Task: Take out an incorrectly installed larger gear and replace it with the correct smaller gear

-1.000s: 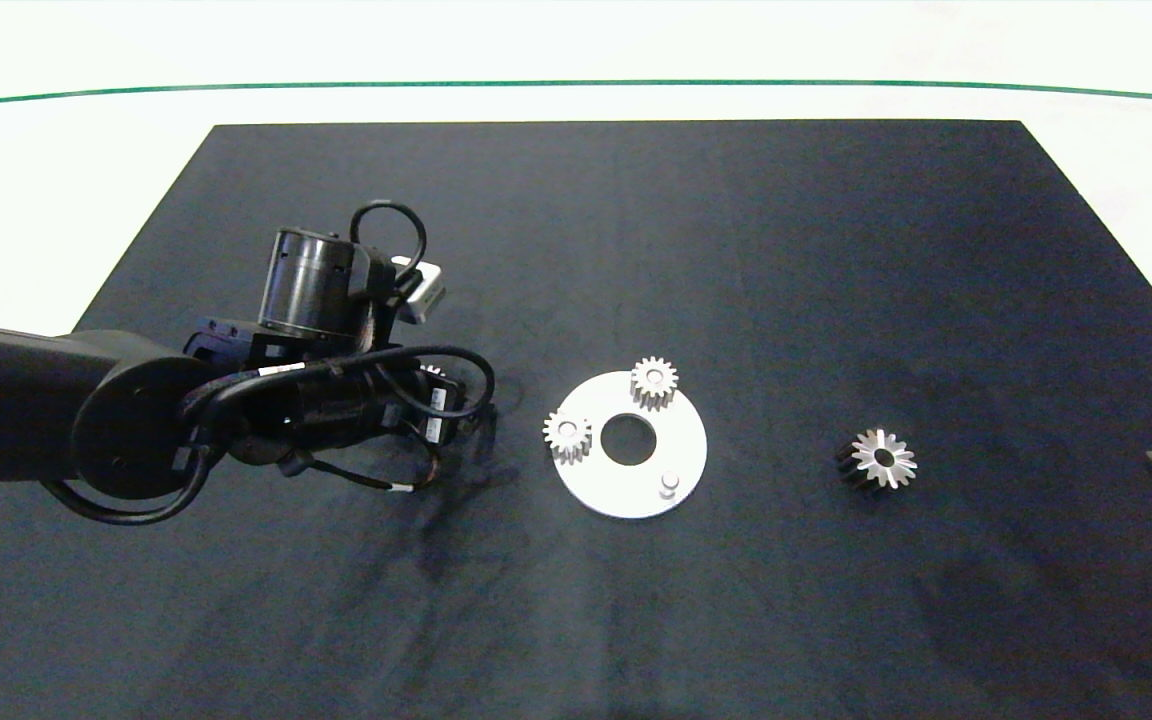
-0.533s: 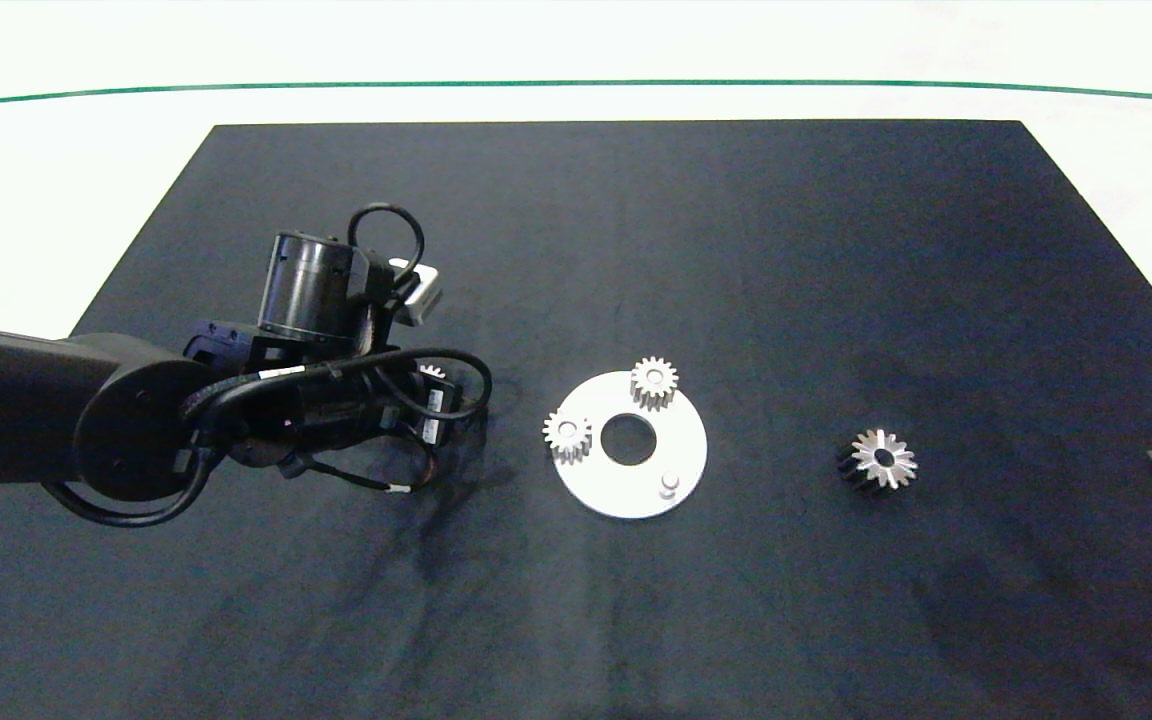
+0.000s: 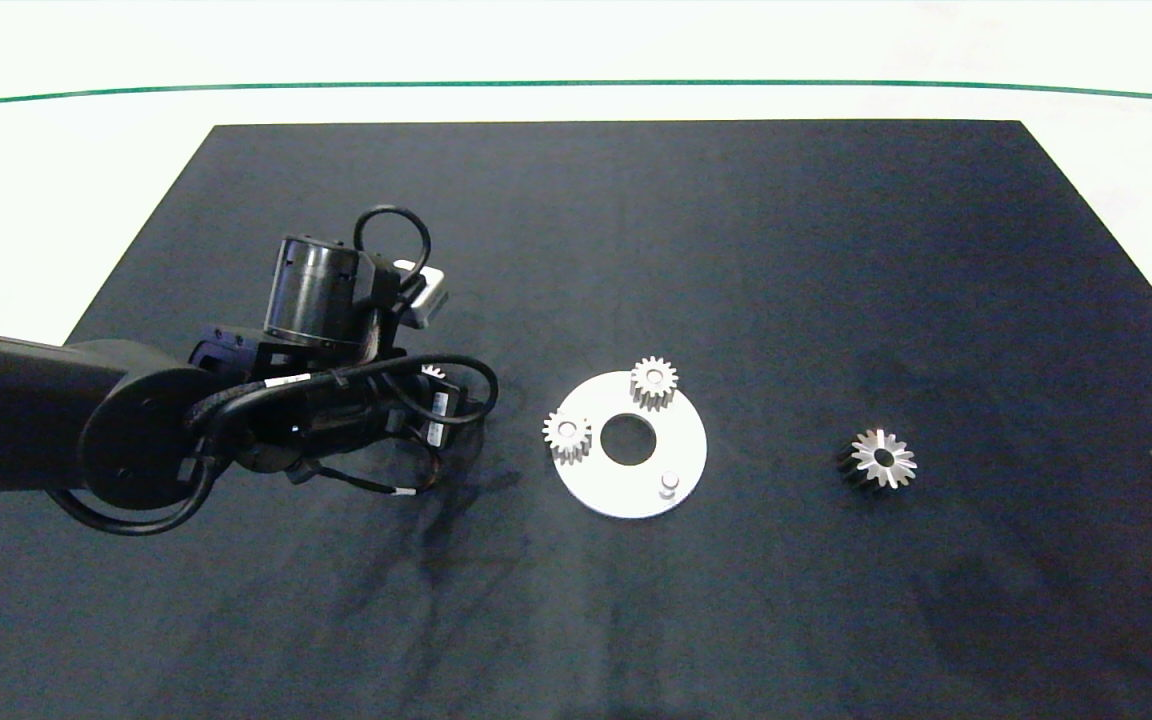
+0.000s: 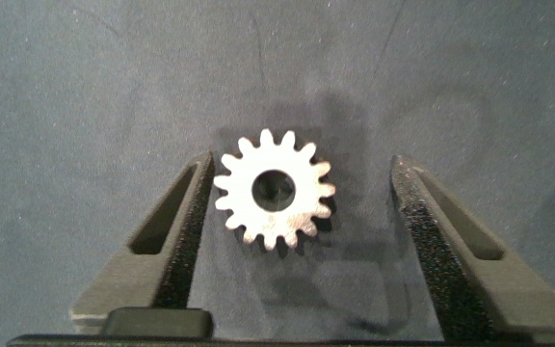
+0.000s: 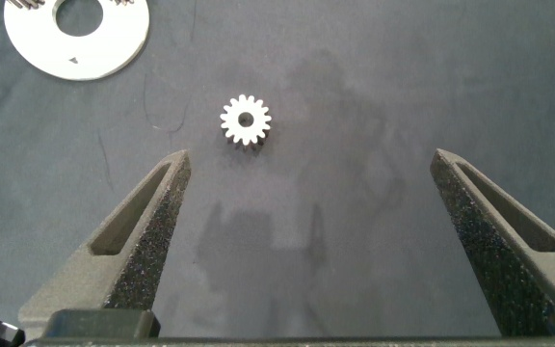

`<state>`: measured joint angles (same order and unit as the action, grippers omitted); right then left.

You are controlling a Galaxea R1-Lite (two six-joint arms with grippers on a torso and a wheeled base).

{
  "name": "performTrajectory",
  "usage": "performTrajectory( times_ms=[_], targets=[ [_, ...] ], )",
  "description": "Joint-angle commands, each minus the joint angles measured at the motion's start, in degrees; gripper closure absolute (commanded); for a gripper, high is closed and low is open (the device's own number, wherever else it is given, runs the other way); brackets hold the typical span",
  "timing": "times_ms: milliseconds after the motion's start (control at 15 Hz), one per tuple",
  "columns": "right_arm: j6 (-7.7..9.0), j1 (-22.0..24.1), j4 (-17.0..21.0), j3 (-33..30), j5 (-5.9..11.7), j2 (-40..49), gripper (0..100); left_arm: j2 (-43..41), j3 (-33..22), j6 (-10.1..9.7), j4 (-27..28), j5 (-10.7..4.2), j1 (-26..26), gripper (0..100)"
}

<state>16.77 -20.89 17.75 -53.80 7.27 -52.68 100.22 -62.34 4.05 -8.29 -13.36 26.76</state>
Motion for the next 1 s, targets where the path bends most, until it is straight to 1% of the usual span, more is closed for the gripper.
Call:
performTrajectory(
  times_ms=[67, 200, 467, 600, 667, 1000],
  targets=[
    [0.10, -0.02, 0.09, 0.01, 0.03, -0.06, 0, -0.02, 0.47, 0.08, -0.32, -0.17, 0.05, 34],
    [0.10, -0.02, 0.09, 0.01, 0.03, 0.03, 0, 0.06, 0.47, 0.26, -1.20, -0.17, 0.05, 37],
    [0.10, -0.02, 0.09, 0.10, 0.03, 0.03, 0, 0.06, 0.73, 0.35, -1.29, -0.17, 0.14, 46],
    [0.10, -0.02, 0.18, 0.01, 0.03, 0.29, 0, 0.06, 1.00, 0.70, -1.29, -0.17, 0.14, 49],
    [0.10, -0.02, 0.09, 0.01, 0.03, 0.29, 0, 0.06, 1.00, 0.70, -1.29, -0.17, 0.14, 52],
    [0.10, -0.02, 0.18, 0.01, 0.03, 0.38, 0, 0.06, 1.00, 0.61, -1.29, -0.26, 0.58, 61]
  ],
)
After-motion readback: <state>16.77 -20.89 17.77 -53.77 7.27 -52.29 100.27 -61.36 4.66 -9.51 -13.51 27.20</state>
